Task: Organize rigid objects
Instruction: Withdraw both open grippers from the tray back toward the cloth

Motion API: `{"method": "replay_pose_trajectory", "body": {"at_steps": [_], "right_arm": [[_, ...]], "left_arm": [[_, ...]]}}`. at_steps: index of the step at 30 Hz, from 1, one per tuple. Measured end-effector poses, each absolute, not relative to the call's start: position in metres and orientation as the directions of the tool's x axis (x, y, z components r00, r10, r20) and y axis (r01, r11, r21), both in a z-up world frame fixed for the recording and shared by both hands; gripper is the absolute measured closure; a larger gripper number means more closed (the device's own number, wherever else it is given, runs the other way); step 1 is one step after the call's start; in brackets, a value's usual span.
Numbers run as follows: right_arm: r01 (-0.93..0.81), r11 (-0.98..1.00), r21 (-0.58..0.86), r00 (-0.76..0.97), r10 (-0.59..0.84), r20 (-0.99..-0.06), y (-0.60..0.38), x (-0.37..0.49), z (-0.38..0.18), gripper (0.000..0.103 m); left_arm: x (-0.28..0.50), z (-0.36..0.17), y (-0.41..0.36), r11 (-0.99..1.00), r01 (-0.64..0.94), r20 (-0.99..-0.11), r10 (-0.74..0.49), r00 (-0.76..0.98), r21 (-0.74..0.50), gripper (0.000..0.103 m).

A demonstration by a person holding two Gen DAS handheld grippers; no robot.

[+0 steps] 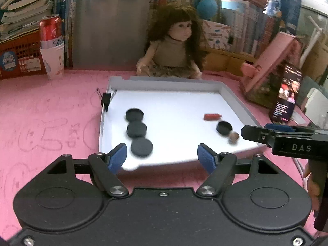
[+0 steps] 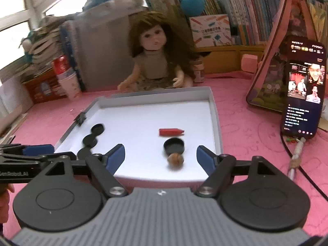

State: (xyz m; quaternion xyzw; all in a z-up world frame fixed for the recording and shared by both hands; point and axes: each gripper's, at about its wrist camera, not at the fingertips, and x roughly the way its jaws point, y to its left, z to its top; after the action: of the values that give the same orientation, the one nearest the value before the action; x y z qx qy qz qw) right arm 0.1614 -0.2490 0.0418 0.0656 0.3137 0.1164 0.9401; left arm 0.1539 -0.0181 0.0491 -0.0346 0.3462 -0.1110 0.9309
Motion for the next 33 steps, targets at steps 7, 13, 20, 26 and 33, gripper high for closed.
{"method": "replay_pose_trajectory", "body": {"at_steps": [7, 13, 20, 26, 33], "right_arm": [[-0.224, 0.957, 0.184, 0.776, 0.290, -0.560, -0.247, 0.123, 0.039, 0.016], [-0.251, 0.956, 0.154, 0.778, 0.294, -0.555, -0.245, 0.097, 0.034, 0.016], [-0.275, 0.952, 0.131, 0.779, 0.301, -0.550, -0.245, 0.066, 0.026, 0.016], [-0.305, 0.946, 0.107, 0.769, 0.311, -0.558, -0.246, 0.045, 0.018, 0.016], [-0.318, 0.936, 0.152, 0.737, 0.344, -0.581, -0.249, 0.037, 0.011, 0.016]], "left_arm": [[0.115, 0.042, -0.019, 0.969, 0.203, -0.639, -0.245, 0.729, -0.140, 0.029], [0.090, 0.037, -0.017, 0.967, 0.209, -0.645, -0.251, 0.722, -0.143, 0.029], [0.066, 0.029, -0.015, 0.965, 0.213, -0.649, -0.261, 0.715, -0.153, 0.029], [0.050, 0.021, -0.013, 0.964, 0.214, -0.663, -0.265, 0.701, -0.159, 0.030], [0.041, 0.018, -0.016, 0.961, 0.231, -0.669, -0.273, 0.691, -0.154, 0.036]]}}
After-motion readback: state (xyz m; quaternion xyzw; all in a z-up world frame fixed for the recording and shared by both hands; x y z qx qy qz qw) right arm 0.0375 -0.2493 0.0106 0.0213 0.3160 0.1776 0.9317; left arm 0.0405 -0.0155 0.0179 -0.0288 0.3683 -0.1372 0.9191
